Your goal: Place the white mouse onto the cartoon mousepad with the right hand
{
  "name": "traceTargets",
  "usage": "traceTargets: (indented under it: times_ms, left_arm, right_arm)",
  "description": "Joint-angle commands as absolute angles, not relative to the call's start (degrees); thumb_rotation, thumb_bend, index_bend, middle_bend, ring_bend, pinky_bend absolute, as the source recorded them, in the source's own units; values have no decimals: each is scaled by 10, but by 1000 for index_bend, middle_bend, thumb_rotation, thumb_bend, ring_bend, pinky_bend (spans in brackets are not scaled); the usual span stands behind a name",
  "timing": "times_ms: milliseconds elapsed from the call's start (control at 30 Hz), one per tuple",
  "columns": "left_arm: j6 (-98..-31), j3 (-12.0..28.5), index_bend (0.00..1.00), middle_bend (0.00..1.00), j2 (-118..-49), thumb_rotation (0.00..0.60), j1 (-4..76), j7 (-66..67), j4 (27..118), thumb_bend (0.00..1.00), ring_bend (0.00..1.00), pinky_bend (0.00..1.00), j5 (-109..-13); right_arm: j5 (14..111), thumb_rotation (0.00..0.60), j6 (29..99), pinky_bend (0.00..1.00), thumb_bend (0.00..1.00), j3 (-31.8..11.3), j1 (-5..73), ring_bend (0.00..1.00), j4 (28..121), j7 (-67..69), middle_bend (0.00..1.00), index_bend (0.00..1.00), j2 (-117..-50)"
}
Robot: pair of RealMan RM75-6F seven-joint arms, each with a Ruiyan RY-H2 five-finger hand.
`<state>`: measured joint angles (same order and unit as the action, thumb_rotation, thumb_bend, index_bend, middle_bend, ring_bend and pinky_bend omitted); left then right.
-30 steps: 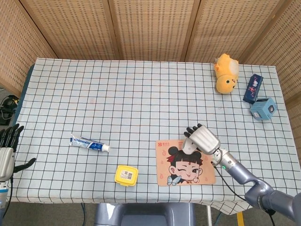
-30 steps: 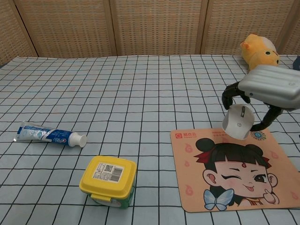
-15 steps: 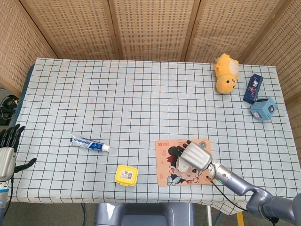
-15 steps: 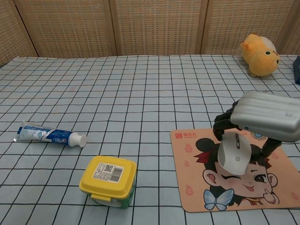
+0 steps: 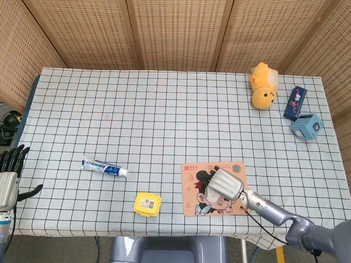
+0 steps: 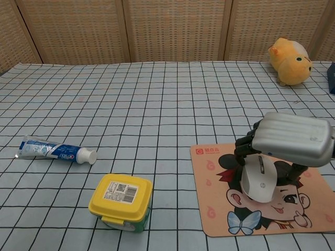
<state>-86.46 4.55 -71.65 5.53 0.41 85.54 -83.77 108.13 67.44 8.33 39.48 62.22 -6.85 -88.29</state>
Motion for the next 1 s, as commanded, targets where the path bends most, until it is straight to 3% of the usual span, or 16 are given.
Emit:
traceTargets:
  times_ms: [33,300,467,600,733,833,1000]
  left_arm:
    - [-864,46,0,0,-717,600,56,4,855,30,0,0,-837]
    - [-860,46,0,0,-719,600,57,6,853,31,0,0,-834]
    - [-860,46,0,0,-719,600,57,7,853,30,0,0,-833]
    - [-860,47,0,0,-718,600,57,7,854,31,0,0,-831]
    - [-859,47,0,0,-717,600,57,7,856,30,0,0,-831]
    - [-861,47,0,0,-717,600,56,8,857,31,0,0,-831]
    - [-862,48,0,0,-716,600,56,7,858,31,0,0,-831]
  right_arm:
    - [1095,600,676,596,193,84,407,572,596,-63,648,842,-891]
    - [1106,600,681,589,187,89,416,572,574,-52,644,838,-898]
    - [1112,600,690,476,181,94,415,508,559,-47,569,791,-909]
    - [1109,600,699,208,174,92,410,334,551,-53,401,652,-913]
    - [1106,600,705,58,175,90,406,193,549,-62,255,516,-916]
    - [1107,600,711,2,175,90,404,97,547,-73,165,422,-916]
    - [1107,600,715,0,163,91,400,29,548,-82,90,286,-917]
